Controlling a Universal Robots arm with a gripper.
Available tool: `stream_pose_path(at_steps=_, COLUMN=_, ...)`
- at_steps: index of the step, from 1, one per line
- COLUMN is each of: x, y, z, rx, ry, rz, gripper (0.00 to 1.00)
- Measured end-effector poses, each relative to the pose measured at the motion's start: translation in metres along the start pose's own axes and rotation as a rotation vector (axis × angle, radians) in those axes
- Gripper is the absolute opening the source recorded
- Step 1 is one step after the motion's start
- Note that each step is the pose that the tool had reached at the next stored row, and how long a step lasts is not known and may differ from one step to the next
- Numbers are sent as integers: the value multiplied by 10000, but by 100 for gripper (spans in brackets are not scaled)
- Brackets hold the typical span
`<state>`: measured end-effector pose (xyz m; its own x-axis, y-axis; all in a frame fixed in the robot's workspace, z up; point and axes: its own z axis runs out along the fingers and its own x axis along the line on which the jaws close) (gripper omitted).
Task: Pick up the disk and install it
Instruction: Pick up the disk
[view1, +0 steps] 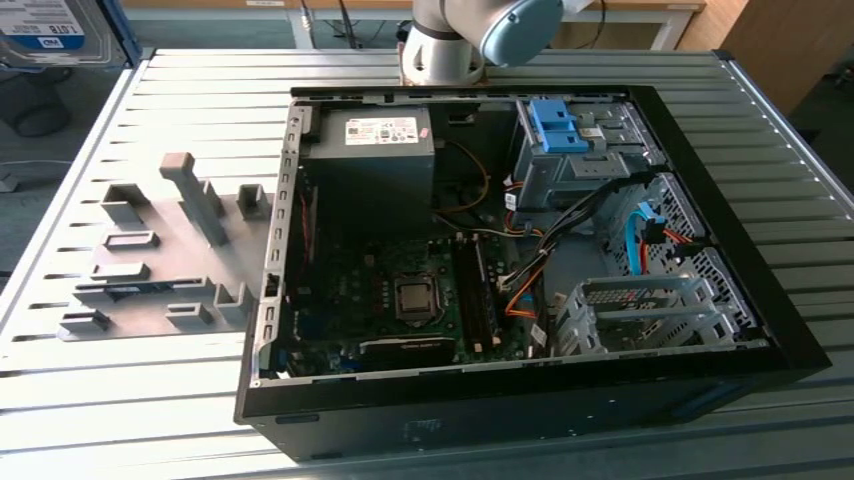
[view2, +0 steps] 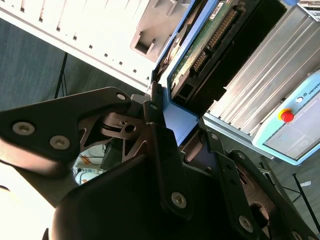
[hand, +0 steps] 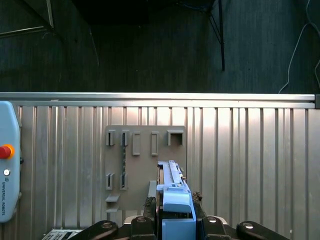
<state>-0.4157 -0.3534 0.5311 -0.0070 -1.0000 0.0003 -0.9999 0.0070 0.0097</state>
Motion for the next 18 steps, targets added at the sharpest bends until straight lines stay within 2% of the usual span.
stream_pose_path(at_steps=18, x=-1, y=-162, z=-1, rx=0, ry=0, rz=0, gripper=37)
